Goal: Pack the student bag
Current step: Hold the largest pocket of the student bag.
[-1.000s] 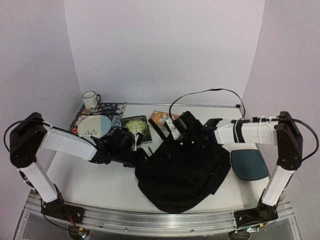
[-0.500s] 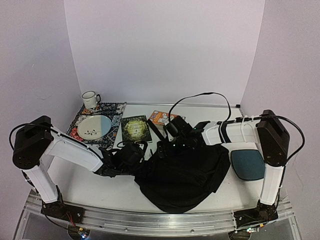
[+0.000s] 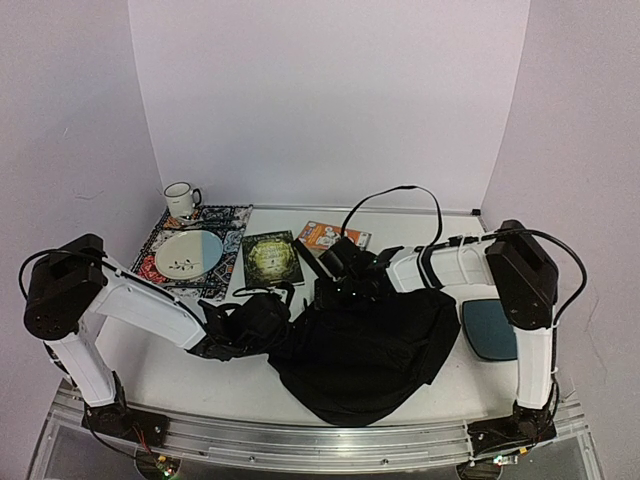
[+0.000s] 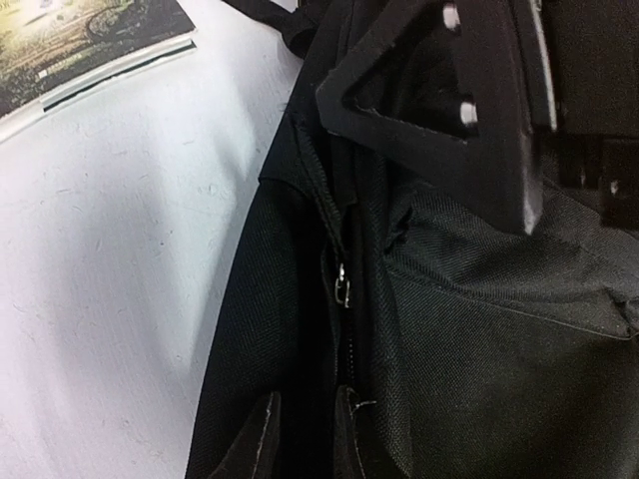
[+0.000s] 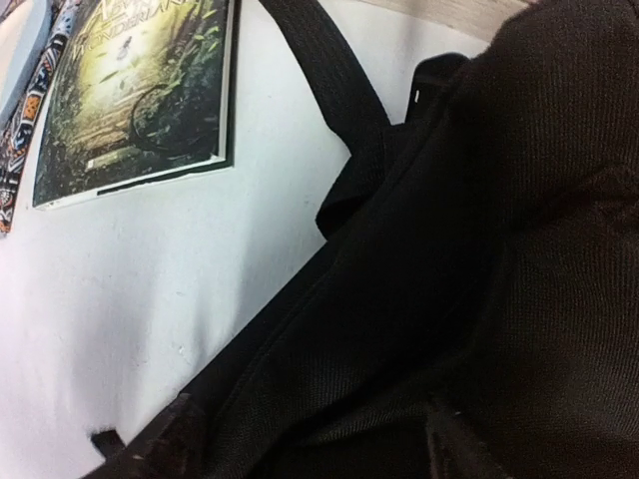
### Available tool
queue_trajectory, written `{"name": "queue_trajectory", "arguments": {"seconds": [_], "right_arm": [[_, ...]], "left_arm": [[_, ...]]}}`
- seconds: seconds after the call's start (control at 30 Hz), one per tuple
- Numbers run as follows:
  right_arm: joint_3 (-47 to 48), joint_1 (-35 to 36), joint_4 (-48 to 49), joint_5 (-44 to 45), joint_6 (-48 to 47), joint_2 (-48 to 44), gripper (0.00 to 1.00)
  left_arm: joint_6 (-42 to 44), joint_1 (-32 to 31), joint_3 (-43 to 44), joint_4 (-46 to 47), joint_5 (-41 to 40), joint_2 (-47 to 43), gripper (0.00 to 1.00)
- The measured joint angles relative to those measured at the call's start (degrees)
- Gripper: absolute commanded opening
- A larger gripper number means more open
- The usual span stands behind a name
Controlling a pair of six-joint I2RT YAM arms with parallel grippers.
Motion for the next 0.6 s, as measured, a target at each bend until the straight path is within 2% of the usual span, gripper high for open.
{"name": "queue_trajectory", "arguments": {"seconds": [0.1, 0.17, 0.27, 0.33, 0.6], "right_arm": [[0.0, 0.1, 1.1, -0.1, 1.1, 0.2, 0.36], [-0.6, 0.3, 3.0, -0.6, 1.1, 0.2, 0.17], [-3.0, 0.5, 7.3, -1.5, 1.4, -0.5, 0.03], [-5.1, 0.4, 9.4, -1.8, 1.0, -1.5, 0.00], [-11.2, 0.0, 16.2, -2.9, 0.6, -4.9, 0.00]], "left_arm": [[0.5, -0.1, -0.4, 0.4, -0.7, -0.5, 0.17], [0.6, -0.2, -1.0, 0.5, -1.5, -1.4, 0.18], [0.4, -0.2, -1.9, 0.4, -2.2, -3.3, 0.25], [0.1, 0.3, -2.2, 0.3, -2.1, -4.4, 0.29], [-1.1, 6.0, -1.4, 0.3, 2.4, -5.5, 0.38]]}}
